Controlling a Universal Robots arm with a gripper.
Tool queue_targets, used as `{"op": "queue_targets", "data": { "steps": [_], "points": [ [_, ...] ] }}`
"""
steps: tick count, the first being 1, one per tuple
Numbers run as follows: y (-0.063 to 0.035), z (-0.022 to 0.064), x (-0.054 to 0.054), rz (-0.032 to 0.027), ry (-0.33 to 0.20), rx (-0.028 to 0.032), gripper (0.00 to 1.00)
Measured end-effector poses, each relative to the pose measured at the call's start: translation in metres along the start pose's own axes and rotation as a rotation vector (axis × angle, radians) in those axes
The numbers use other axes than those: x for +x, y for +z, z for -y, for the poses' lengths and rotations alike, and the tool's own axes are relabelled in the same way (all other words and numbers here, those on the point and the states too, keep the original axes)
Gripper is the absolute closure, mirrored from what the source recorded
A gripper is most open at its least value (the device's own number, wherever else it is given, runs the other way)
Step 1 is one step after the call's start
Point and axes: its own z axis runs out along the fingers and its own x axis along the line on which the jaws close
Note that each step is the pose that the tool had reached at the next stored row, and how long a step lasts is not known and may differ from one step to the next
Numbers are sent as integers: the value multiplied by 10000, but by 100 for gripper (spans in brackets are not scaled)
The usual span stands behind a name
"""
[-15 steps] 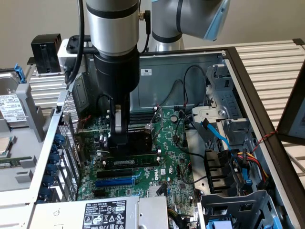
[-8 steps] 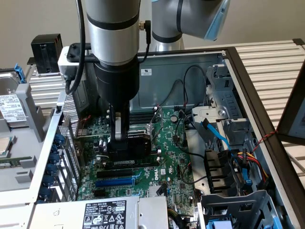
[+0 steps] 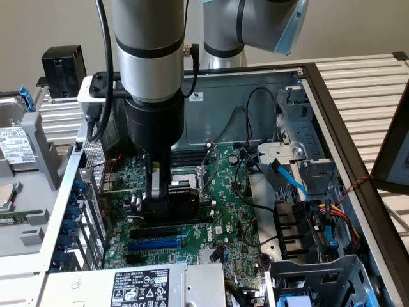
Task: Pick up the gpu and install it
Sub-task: 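Insert the gpu into the slot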
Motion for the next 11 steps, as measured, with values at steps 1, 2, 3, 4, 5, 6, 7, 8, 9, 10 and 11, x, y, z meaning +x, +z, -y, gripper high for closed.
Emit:
{"op": "queue_targets", "data": {
  "steps": [1, 2, 3, 4, 5, 6, 7, 8, 9, 10, 11],
  "points": [
    [11, 0, 8, 3, -2, -3, 73],
    [27, 0, 15, 14, -1, -4, 73],
    [45, 1, 18, 23, -1, -2, 73],
    [60, 2, 23, 31, -2, -4, 73],
    [69, 2, 24, 36, -2, -3, 73],
    [72, 1, 24, 35, -2, -6, 73],
    [72, 1, 24, 33, -2, -11, 73],
    [72, 1, 24, 33, -2, -15, 73],
    [73, 1, 24, 33, -2, -16, 73],
    [74, 1, 24, 35, -2, -15, 73],
    [74, 1, 24, 36, -2, -14, 73]
  ]
}}
